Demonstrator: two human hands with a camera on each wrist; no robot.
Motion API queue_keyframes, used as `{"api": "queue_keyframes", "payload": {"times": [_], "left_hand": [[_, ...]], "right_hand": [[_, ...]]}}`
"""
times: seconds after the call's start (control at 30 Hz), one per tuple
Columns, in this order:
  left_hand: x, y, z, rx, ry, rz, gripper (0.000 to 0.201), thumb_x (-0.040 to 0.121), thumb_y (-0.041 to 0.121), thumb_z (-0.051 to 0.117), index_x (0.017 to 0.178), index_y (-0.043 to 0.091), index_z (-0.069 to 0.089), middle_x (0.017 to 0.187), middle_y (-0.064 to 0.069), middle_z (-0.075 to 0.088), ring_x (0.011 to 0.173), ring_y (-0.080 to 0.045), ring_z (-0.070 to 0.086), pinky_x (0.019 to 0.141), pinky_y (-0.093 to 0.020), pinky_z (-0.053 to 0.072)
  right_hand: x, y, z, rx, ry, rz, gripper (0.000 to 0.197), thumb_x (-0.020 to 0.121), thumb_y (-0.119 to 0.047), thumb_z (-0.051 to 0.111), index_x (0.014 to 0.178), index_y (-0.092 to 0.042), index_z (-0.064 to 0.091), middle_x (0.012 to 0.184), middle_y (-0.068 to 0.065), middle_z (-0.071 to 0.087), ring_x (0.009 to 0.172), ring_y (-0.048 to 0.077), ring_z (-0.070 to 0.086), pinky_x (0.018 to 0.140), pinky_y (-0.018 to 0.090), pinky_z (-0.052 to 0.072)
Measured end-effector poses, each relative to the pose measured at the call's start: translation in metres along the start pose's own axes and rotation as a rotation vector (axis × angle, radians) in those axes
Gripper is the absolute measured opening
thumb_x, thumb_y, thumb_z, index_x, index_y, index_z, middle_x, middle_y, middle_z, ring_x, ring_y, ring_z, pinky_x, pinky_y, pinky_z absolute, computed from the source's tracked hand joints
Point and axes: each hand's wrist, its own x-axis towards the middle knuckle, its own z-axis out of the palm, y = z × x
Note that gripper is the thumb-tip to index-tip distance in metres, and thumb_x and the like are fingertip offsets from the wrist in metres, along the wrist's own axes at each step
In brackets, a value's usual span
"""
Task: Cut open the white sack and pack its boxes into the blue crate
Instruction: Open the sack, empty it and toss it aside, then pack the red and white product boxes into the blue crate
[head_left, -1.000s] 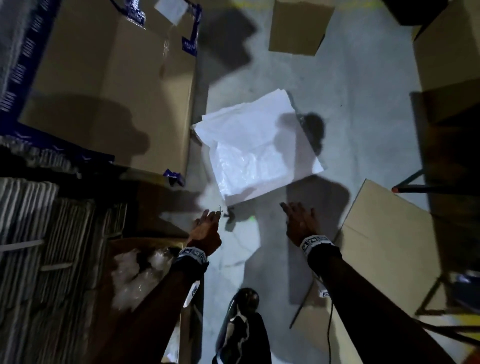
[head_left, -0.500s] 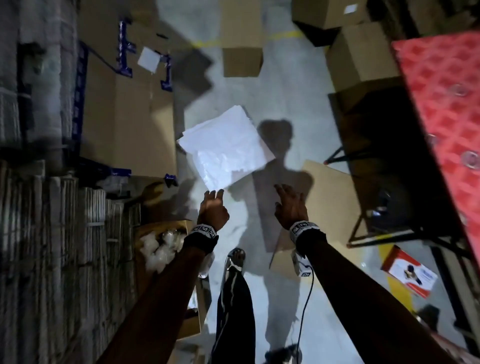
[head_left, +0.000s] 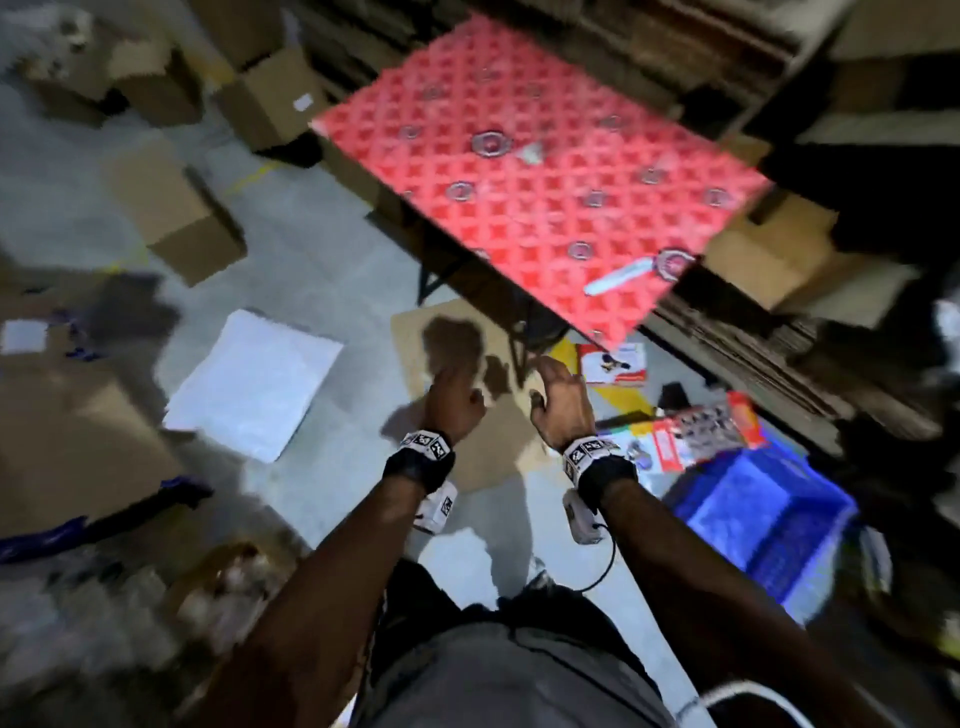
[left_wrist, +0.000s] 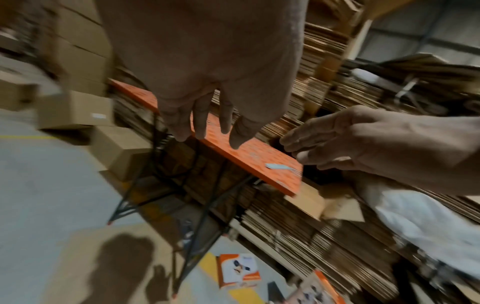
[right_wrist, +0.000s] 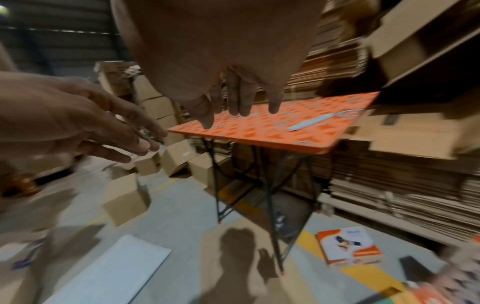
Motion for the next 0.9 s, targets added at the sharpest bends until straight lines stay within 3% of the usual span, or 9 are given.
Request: {"api": "queue_keyframes", "payload": {"times": [0.07,0.13,0.2,0.37,0.47,0.6,0.73,0.9], "left_hand": [[0.007,0.055,0.038,0.029,-0.067,0.155,0.052,0.076,0.014,0.054,0.124,-0.004,0.065,0.124,-0.029,0.065,0.12,-0.042,0.053,0.108,-0.039,0.033],[0.007,0.107,0.071,0.009,-0.103,0.251,0.048,0.076,0.013,0.055,0.119,-0.007,0.066,0.115,-0.029,0.067,0.112,-0.043,0.06,0.102,-0.036,0.035],[0.007,0.154,0.094,-0.026,-0.193,0.282,0.046,0.077,0.015,0.052,0.116,-0.006,0.066,0.11,-0.027,0.069,0.104,-0.044,0.067,0.097,-0.035,0.038],[0.017,0.23,0.15,-0.01,-0.319,0.37,0.042,0.068,-0.006,0.066,0.11,-0.004,0.07,0.093,-0.024,0.072,0.092,-0.038,0.07,0.091,-0.043,0.048],[0.021,0.258,0.178,0.008,-0.399,0.398,0.04,0.075,-0.009,0.066,0.115,-0.006,0.068,0.1,-0.027,0.072,0.102,-0.038,0.068,0.098,-0.037,0.045],[0.038,0.266,0.226,0.018,-0.511,0.425,0.039,0.082,-0.003,0.061,0.12,0.001,0.066,0.12,-0.022,0.069,0.115,-0.036,0.063,0.099,-0.034,0.047],[0.068,0.242,0.304,0.019,-0.561,0.407,0.038,0.085,-0.004,0.06,0.122,0.001,0.066,0.121,-0.02,0.069,0.114,-0.031,0.063,0.091,-0.02,0.038],[0.11,0.165,0.439,-0.054,-0.466,0.312,0.023,0.085,-0.005,0.065,0.107,-0.003,0.07,0.109,-0.02,0.073,0.104,-0.033,0.069,0.095,-0.025,0.045]], "right_hand": [[-0.028,0.05,-0.032,0.014,0.065,0.11,0.063,0.075,-0.02,0.045,0.136,-0.008,0.053,0.139,0.016,0.054,0.123,0.035,0.055,0.102,0.047,0.043],[-0.056,0.095,-0.058,0.054,0.132,0.221,0.063,0.074,-0.019,0.048,0.136,-0.007,0.053,0.136,0.016,0.056,0.121,0.037,0.056,0.102,0.048,0.044],[-0.082,0.132,-0.077,0.091,0.199,0.325,0.062,0.074,-0.015,0.052,0.135,-0.006,0.054,0.134,0.017,0.057,0.117,0.039,0.058,0.1,0.048,0.047],[-0.137,0.205,-0.097,0.155,0.276,0.611,0.056,0.079,-0.015,0.058,0.135,-0.011,0.053,0.137,0.017,0.055,0.114,0.043,0.058,0.1,0.049,0.047],[-0.161,0.239,-0.092,0.17,0.279,0.744,0.056,0.079,-0.018,0.057,0.134,-0.01,0.053,0.134,0.017,0.054,0.112,0.043,0.058,0.098,0.05,0.046],[-0.169,0.28,-0.077,0.176,0.302,0.84,0.054,0.082,-0.013,0.061,0.135,-0.007,0.053,0.133,0.019,0.055,0.11,0.043,0.06,0.097,0.051,0.048],[-0.157,0.335,-0.028,0.186,0.284,0.892,0.054,0.083,-0.01,0.061,0.135,-0.004,0.052,0.135,0.021,0.052,0.108,0.045,0.06,0.102,0.052,0.044],[-0.133,0.432,0.086,0.217,0.276,0.899,0.052,0.084,-0.012,0.059,0.135,-0.004,0.052,0.135,0.023,0.051,0.107,0.048,0.059,0.096,0.051,0.048]]}}
